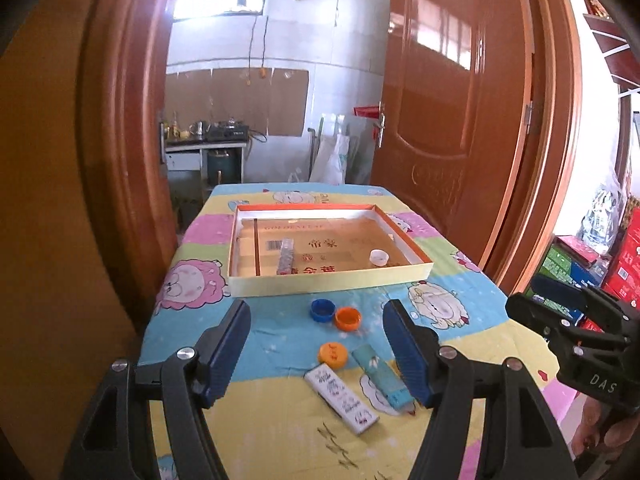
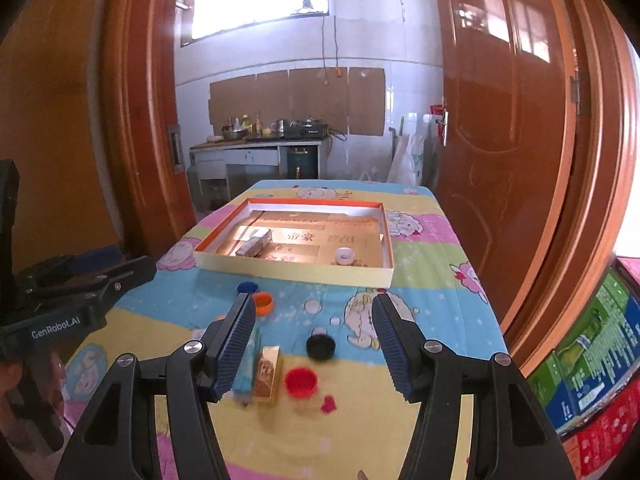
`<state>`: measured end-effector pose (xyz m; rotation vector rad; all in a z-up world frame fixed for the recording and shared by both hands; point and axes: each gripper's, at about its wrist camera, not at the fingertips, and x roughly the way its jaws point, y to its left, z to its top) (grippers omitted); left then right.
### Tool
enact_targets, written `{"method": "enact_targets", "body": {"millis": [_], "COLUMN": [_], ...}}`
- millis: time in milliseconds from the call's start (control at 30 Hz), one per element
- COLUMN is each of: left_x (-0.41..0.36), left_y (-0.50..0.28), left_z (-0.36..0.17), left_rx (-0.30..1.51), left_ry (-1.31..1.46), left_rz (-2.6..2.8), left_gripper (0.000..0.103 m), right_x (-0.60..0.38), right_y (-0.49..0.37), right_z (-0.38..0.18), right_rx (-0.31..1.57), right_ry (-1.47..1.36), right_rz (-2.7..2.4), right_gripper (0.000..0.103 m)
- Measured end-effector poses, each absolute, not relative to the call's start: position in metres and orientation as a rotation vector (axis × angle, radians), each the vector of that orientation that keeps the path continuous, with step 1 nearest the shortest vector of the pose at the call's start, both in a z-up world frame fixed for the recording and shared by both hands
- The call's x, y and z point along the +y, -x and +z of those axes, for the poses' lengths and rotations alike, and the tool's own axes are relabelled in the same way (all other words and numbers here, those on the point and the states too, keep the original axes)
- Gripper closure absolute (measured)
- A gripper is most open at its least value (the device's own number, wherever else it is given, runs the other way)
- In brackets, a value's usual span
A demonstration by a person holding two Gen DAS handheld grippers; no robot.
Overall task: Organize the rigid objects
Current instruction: 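Move both open tools back from the tray toward the remaining items, then grasp the white Hello Kitty box with the left tool while the right tool grasps the red cap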
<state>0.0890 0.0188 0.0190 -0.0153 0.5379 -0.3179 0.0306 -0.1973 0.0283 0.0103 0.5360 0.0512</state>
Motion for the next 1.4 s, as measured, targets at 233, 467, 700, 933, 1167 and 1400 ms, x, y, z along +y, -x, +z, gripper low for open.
{"method": "enact_targets", "body": {"millis": [233,467,700,933,1167,1400], "left_x": [0.020,0.021,0.013,0.004,-0.006,-0.009], "left_y": [-0.058,-0.041,-0.039,-0.043,-0.046,-0.049], "left_z": [0.018,0.007,-0.003,-0.010,-0.020,-0.028], "left_rx": [0.510,0.499,0.498,0.515,0.543,0.563], "left_ry": [-0.010,0.023,-0.021,-0.046,-0.064,-0.075], "left_rz": [-0.261,-0.212,-0.146,-0.148,-0.163,-0.156], "left_gripper": [0.034,0.034,0.034,0.034,0.034,0.034], "right_x": [-0.190,-0.186,-0.186,-0.191,-0.193,-0.198], "right_y": [-0.004,0.005,0.006,0.001,-0.001,-0.004], "right_z": [0.020,0.000,-0.009,-0.015,-0.021,-0.028], "right_rx": [0.539,0.579,0.591,0.606,0.620,0.630], "right_ry": [0.002,-0.006,-0.008,-0.021,-0.023,-0.028], "right_rz": [0.020,0.012,-0.003,-0.005,-0.005,-0.006], "right_gripper": [0.041,0.041,0.041,0.041,0.041,0.041]}}
